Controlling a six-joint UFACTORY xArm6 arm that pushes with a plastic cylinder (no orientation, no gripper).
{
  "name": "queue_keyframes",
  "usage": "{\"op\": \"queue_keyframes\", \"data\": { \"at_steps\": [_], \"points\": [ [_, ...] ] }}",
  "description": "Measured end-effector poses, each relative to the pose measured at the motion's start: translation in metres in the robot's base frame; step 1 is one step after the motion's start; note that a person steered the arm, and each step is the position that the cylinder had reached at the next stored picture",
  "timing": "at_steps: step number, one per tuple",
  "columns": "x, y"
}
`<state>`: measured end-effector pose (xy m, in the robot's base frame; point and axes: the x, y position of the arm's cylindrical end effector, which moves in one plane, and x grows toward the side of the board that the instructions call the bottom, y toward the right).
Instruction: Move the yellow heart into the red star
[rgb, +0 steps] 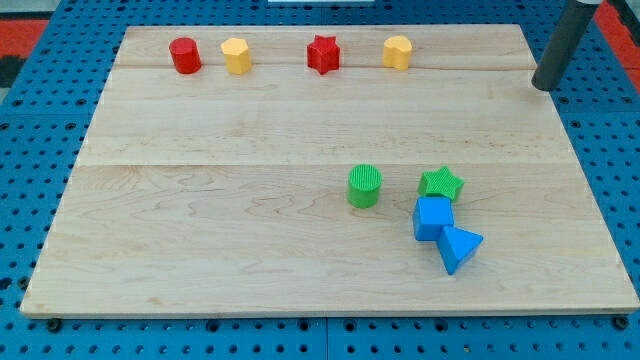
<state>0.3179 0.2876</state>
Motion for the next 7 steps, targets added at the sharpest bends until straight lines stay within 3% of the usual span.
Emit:
{"op": "queue_keyframes", "data": {
  "at_steps": [2, 3, 6, 7],
  "points": [
    [-0.056, 0.039],
    [-0.067, 0.028],
    [-0.060, -0.255],
    [-0.071, -0.211]
  ]
}}
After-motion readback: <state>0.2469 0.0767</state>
